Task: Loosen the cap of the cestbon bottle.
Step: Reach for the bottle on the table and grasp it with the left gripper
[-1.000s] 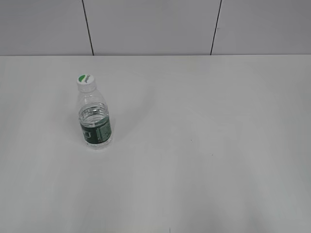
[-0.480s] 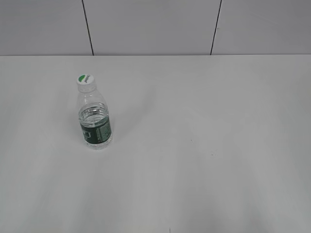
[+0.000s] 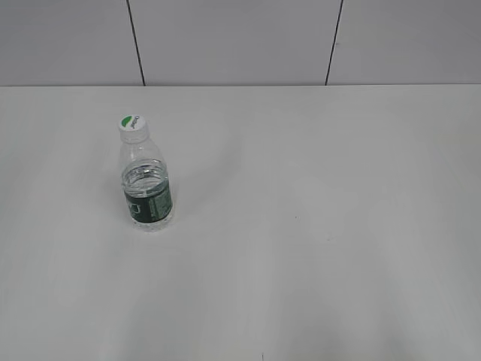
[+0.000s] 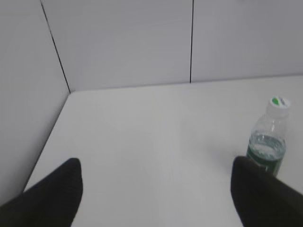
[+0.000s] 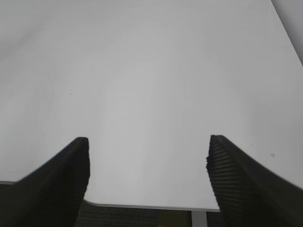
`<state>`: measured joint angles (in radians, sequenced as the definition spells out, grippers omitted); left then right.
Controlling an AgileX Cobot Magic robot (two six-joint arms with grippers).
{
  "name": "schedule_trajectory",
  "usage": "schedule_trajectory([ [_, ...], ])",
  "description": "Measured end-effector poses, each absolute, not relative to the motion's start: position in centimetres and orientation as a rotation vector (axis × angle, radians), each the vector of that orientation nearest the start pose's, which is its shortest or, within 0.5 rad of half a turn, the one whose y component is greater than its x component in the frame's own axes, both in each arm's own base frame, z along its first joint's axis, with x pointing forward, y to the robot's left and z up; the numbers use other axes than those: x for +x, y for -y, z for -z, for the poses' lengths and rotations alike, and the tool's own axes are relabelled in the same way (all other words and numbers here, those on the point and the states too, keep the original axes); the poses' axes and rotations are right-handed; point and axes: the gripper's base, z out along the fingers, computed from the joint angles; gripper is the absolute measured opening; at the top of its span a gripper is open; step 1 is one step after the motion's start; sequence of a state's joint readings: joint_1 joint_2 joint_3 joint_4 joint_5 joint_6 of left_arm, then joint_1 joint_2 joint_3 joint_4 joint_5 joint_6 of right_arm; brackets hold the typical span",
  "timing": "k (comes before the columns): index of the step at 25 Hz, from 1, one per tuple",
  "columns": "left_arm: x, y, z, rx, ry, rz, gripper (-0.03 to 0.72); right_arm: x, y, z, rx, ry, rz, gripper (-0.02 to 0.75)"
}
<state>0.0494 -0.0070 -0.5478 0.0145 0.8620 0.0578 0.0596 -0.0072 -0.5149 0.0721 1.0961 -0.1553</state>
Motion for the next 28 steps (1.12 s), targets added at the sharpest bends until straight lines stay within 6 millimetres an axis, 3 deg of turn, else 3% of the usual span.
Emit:
schedule_trajectory([
  [5, -0.1, 0.0, -31.5, 0.008, -1.660, -0.090, 0.578, -1.0, -0.5, -27.9, -0.226, -2.043, -0.027, 0.588],
  [11, 2.5, 0.0, -29.9, 0.000, -1.585, -0.063, 0.578, -1.0, -0.5, -27.9, -0.226, -2.043, -0.027, 0.588],
  [17, 5.4, -0.2, -27.7, -0.022, -1.571, -0.037, 0.580, -1.0, -0.5, -27.9, -0.226, -2.043, -0.027, 0.588],
  [28, 10.6, -0.5, -26.9, -0.045, -1.669, -0.035, 0.580, -1.0, -0.5, -27.9, -0.226, -2.043, -0.027, 0.588],
])
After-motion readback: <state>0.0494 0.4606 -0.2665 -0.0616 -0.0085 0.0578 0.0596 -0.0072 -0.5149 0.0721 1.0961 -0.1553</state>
